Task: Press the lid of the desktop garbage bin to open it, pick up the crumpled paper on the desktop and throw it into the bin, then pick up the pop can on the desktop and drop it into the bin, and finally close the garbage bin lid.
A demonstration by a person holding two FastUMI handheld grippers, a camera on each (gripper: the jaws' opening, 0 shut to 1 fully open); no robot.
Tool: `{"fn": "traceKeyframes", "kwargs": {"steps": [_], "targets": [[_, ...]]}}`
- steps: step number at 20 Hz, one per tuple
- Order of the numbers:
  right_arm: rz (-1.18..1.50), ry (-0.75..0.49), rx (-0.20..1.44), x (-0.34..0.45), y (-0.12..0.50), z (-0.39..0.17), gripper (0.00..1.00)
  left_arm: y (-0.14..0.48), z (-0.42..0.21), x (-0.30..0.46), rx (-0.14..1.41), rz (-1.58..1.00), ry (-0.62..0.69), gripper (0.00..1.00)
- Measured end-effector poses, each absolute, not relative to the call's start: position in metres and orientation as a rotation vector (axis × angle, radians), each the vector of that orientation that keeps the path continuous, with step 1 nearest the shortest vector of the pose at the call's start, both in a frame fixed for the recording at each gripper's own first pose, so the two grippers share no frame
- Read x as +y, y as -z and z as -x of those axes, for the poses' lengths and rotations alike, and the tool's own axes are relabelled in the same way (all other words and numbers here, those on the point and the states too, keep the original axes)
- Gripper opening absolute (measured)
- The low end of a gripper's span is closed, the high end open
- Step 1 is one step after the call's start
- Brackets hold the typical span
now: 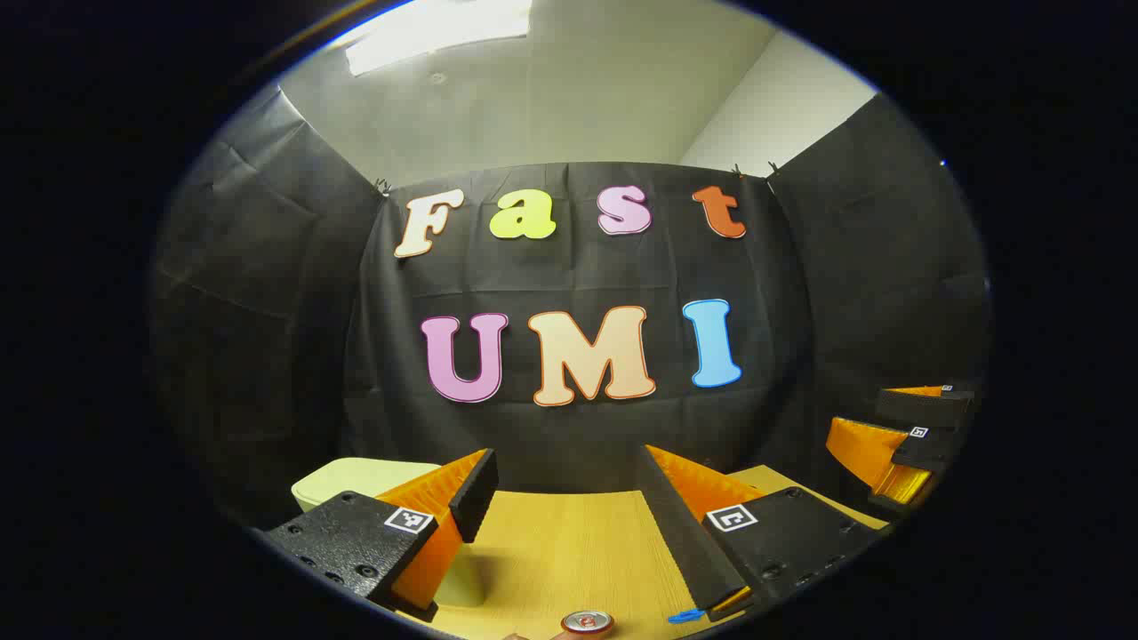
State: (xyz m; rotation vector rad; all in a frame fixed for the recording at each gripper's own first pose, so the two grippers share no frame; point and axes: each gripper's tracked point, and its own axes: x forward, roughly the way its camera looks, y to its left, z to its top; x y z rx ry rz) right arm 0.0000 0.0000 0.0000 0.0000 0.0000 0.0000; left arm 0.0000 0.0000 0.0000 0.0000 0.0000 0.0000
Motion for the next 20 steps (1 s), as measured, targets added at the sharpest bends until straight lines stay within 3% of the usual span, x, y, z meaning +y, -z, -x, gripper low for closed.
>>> {"fn": "traceKeyframes", "kwargs": {"steps": [20], "targets": [[0.011, -0.024, 0.006, 0.014, 0.001, 0.003, 0.98, -0.001, 0.003, 0.015, -0.002, -0.002, -0.017, 0.95]]}}
